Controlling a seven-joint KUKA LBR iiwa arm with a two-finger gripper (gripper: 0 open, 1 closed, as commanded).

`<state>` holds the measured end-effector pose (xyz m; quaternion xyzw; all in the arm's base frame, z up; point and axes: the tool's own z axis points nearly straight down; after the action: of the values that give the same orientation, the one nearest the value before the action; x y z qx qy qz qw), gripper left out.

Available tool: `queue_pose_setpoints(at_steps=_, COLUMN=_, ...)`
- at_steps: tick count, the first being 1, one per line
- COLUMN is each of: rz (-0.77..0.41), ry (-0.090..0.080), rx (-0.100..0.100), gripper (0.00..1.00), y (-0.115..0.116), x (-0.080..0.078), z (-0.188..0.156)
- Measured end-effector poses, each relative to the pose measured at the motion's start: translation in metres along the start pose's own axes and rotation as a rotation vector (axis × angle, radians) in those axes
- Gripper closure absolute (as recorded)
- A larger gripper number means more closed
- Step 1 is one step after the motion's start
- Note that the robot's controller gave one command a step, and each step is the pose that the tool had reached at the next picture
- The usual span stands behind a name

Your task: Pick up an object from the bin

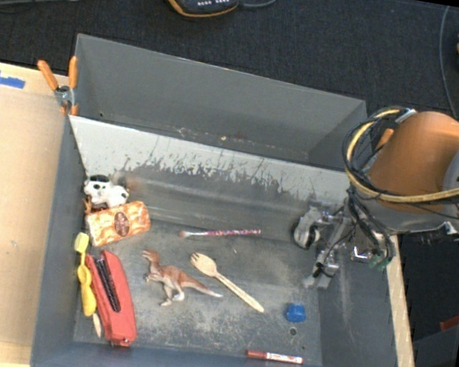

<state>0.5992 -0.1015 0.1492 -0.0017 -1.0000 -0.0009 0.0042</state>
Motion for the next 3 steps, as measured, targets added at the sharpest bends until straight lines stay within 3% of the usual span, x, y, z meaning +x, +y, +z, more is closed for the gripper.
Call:
queue_pose_setpoints(at_steps=1, rz=-0.003, ry=-0.008, rx=0.001, gripper=0.0, y=0.0, x=-0.001, z=-0.004)
queue_pose_setpoints(at_steps=2, rz=-0.01, ry=-0.006, rx=0.001, gripper=0.0, y=0.033, x=0.058, z=0.074)
queue_pose_setpoints(at_steps=3, rz=-0.039, ry=-0.019, rx=0.004, gripper=0.0, y=0.108, x=-0.01, z=0.078)
